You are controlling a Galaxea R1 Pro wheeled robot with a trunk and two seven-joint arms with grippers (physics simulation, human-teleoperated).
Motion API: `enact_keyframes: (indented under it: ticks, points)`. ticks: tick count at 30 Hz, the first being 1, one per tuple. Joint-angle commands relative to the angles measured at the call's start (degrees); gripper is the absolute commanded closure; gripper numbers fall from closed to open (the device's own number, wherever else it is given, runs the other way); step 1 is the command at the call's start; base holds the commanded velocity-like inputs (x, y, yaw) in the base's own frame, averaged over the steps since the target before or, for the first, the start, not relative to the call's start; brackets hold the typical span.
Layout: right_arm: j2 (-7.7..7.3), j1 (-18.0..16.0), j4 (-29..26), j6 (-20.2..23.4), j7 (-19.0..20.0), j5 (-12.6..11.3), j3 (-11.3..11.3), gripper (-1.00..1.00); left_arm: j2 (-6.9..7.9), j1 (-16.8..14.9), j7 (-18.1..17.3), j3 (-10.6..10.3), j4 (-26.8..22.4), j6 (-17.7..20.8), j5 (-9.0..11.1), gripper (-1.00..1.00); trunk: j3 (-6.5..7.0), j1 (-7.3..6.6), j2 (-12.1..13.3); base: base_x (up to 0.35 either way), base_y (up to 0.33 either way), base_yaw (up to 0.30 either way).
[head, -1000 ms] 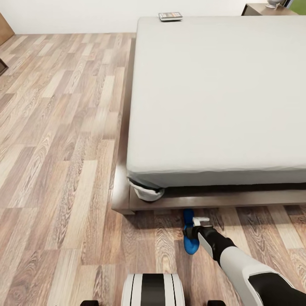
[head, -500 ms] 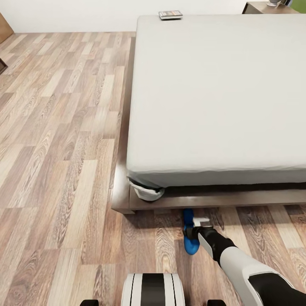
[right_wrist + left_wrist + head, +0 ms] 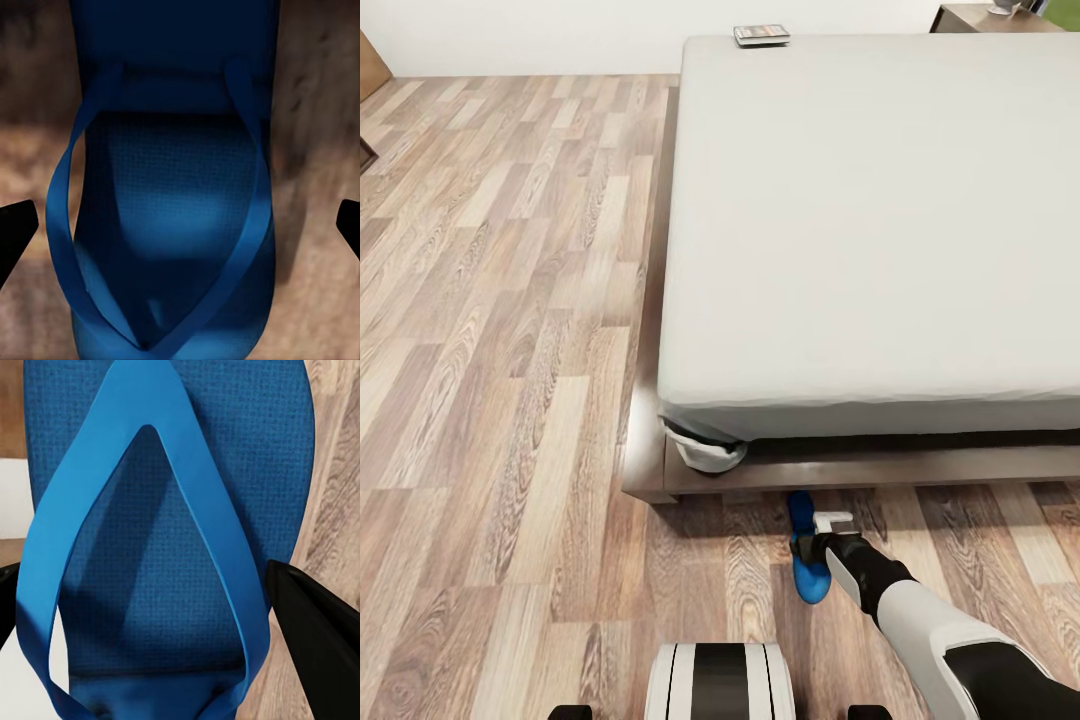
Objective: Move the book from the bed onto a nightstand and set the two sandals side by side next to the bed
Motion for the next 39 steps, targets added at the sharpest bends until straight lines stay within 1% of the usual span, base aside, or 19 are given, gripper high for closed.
enact_keyframes:
  ticks: [1,23,27,39]
  points:
    - [-0.04,0.0,-0.11,0.34,-0.01,-0.21,0.43,-1.0,0.01,-0.02,-0.04,-0.1,0.02,-0.33,0.6,1.0,-0.03,-0.01,-0.01,0.0,0.0,0.0]
    - [-0.24,0.02,0.43,0.29,-0.01,-0.28,0.31,-1.0,0.01,-0.02,-0.04,-0.1,0.02,-0.33,0.6,1.0,-0.03,-0.01,-0.01,0.0,0.0,0.0]
    - [-0.33,0.03,0.53,0.27,-0.01,-0.29,0.23,-1.0,0.01,-0.02,-0.04,-0.1,0.05,-0.33,0.6,1.0,0.86,-0.11,0.04,0.0,0.0,0.0]
    - [-0.32,0.02,0.63,0.26,-0.01,-0.3,0.19,-1.0,0.01,0.0,0.26,-0.1,0.07,-0.32,0.6,1.0,0.86,-0.11,0.04,0.0,0.0,0.0]
